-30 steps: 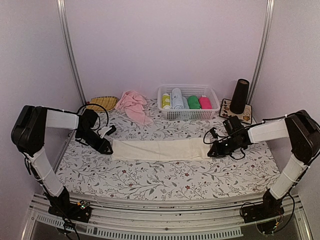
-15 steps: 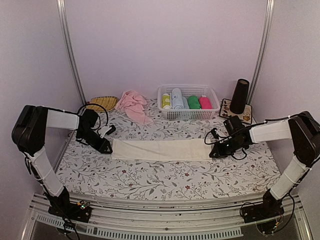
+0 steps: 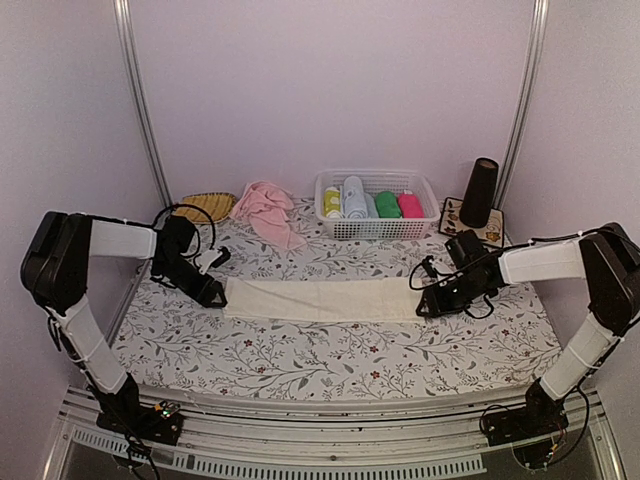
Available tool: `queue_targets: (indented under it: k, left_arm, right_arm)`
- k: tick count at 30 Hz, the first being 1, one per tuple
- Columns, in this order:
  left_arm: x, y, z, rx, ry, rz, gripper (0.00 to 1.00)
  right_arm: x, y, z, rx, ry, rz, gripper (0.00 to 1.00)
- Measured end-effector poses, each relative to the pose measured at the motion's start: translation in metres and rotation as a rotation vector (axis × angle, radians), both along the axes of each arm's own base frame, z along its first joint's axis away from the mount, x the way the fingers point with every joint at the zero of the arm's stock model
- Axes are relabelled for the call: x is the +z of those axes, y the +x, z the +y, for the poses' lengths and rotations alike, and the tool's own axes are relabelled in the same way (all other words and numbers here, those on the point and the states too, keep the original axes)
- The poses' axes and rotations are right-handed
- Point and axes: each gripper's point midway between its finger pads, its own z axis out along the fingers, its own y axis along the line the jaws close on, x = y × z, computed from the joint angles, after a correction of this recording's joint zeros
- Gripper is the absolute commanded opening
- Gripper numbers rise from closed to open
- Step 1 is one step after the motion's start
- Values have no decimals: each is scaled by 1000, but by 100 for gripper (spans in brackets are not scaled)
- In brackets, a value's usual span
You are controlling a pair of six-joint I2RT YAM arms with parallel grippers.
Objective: Roll the towels
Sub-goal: Smooth out the towel at the center of the board.
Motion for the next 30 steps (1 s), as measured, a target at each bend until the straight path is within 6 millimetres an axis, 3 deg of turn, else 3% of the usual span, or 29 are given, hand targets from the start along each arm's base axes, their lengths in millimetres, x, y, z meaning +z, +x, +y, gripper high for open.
queue_targets:
  k: [4, 10, 14, 17, 21, 26, 30]
  left_arm:
    - [21, 6, 4, -6, 3, -45, 96]
    - [67, 40, -4, -23, -29, -169, 97]
    - [80, 57, -10, -35, -54, -208, 96]
    - [72, 58, -13, -46, -65, -193, 96]
    - [57, 51, -19, -77, -41, -187, 97]
    - [37, 36, -34, -142, 22, -189, 97]
    - [30, 38, -36, -153, 92, -232, 97]
  right_arm:
    - [22, 12, -1, -13, -9, -62, 59]
    - [80, 57, 10, -39, 21, -234, 69]
    - [106, 90, 26, -28, 50, -310, 70]
    - [100, 106, 36, 4, 49, -305, 70]
    - [76, 113, 42, 54, 12, -255, 70]
    - [53, 106, 32, 99, -44, -196, 66]
    - [45, 107, 23, 101, -68, -181, 66]
